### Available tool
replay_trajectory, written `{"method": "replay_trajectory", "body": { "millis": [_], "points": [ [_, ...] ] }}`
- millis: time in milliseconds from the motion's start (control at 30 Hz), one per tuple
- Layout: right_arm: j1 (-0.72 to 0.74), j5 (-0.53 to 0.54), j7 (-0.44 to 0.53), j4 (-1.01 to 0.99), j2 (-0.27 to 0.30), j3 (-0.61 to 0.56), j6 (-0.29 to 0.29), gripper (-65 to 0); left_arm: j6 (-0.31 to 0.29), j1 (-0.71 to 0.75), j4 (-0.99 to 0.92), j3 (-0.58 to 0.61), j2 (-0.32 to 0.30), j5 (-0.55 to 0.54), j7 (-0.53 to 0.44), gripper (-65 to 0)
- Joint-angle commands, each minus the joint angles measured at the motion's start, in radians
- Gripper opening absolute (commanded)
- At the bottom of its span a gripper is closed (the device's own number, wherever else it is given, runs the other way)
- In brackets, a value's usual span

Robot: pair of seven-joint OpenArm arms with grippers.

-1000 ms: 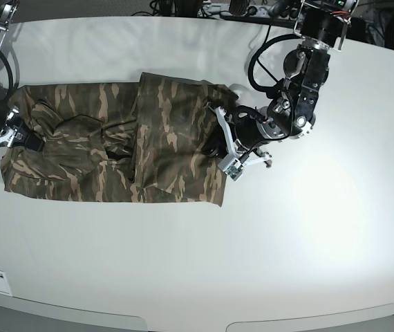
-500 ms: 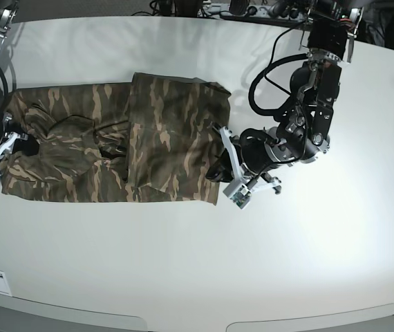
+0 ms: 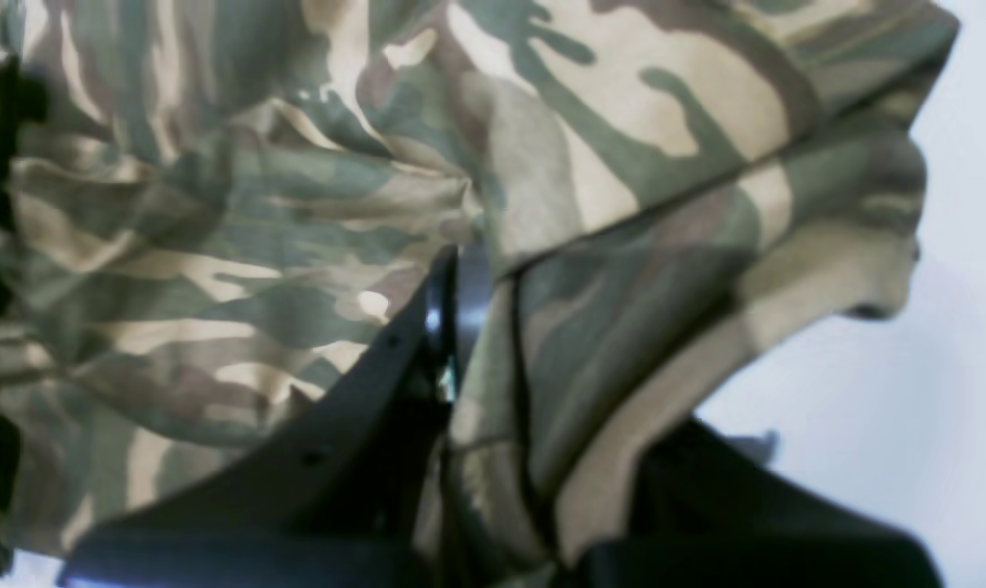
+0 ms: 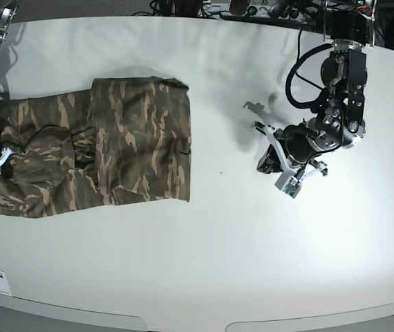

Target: Fold the T-shirt properly

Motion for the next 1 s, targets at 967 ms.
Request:
{"method": "replay_trajectory", "body": {
  "millis": [967],
  "points": [
    [-0.076, 0.868, -0.300, 0.196, -0.264, 0.008, 0.143, -65.0, 0.000, 0.031, 0.016, -0.002, -0.018, -0.051, -0.067, -65.0]
  ]
}}
